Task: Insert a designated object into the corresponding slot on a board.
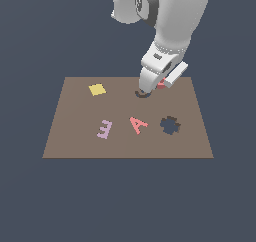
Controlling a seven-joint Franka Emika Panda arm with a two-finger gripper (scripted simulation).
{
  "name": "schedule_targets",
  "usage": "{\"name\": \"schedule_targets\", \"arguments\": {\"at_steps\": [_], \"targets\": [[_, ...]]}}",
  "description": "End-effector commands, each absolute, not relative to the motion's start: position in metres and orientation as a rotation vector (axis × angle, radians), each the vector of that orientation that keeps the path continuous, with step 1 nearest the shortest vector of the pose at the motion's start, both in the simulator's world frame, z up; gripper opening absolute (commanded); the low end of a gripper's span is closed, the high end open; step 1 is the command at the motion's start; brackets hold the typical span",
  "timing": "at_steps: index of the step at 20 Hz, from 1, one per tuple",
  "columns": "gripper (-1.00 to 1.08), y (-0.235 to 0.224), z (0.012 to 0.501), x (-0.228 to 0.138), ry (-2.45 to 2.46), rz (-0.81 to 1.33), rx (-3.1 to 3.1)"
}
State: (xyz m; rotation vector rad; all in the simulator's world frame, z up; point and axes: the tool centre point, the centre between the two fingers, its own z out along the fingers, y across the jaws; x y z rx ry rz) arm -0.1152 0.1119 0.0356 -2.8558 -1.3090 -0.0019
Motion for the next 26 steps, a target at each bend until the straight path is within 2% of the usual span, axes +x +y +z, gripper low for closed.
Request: {"name": "schedule_targets", "arguments": {"at_steps": [1, 26], "targets": [[-1.0, 0.106, 0.036, -0.115, -1.445, -0.003, -2.79], [-1.0, 0.062, 0.04, -0.091, -2.488, -0.002, -1.92]]}}
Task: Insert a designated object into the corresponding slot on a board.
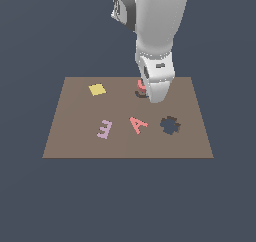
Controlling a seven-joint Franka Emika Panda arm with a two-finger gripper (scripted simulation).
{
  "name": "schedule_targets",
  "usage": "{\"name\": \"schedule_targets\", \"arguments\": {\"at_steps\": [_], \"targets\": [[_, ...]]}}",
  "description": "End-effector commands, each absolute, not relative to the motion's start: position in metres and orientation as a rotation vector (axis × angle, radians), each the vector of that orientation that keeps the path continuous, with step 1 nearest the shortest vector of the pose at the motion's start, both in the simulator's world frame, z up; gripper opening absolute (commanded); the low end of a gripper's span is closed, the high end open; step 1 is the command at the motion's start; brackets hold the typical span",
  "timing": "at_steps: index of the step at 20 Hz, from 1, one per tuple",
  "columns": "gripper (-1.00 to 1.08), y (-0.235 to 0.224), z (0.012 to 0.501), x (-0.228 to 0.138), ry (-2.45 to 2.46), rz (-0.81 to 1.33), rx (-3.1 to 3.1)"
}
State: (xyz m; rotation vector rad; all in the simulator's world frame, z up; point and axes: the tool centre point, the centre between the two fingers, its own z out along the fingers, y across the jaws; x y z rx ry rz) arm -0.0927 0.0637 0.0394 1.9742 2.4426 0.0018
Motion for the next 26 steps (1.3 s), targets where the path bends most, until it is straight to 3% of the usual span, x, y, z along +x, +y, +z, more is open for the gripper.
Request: {"name": "schedule_targets", "arguments": {"at_steps": [1, 26], "targets": [[-1.0, 0.061, 0.04, -0.089, 2.511, 0.002, 1.886], [-1.0, 0.056, 0.04, -0.077, 2.71, 0.001, 1.588]]}}
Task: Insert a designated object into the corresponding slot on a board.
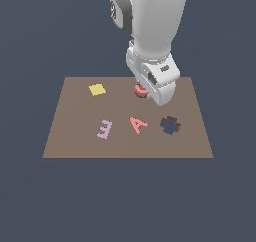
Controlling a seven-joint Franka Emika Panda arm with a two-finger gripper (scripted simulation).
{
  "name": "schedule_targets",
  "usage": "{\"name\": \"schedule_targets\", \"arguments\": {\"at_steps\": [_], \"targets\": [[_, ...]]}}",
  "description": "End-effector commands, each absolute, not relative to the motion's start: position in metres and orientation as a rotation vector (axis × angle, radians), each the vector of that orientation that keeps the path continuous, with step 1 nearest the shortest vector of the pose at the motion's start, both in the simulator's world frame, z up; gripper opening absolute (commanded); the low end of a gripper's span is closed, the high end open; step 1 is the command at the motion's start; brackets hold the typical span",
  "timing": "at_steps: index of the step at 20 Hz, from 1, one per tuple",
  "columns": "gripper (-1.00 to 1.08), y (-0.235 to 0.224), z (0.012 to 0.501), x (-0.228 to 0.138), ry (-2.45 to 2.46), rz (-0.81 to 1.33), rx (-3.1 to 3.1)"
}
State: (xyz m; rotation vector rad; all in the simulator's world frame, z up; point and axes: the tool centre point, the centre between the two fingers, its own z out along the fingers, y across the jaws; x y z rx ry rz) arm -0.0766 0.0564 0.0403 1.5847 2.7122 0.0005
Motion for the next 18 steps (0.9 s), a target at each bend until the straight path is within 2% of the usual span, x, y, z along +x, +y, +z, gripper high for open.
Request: {"name": "schedule_targets", "arguments": {"at_steps": [1, 8, 9, 18], "targets": [[-1.0, 0.0564, 0.0403, -0.0766, 2.712, 0.0, 1.585], [-1.0, 0.0568, 0.0303, -0.0763, 2.71, 0.0, 1.587], [1.0, 0.0568, 0.0303, -0.0763, 2.71, 0.0, 1.587], [1.0, 0.0568, 0.0303, -0.0763, 2.71, 0.0, 1.587]]}}
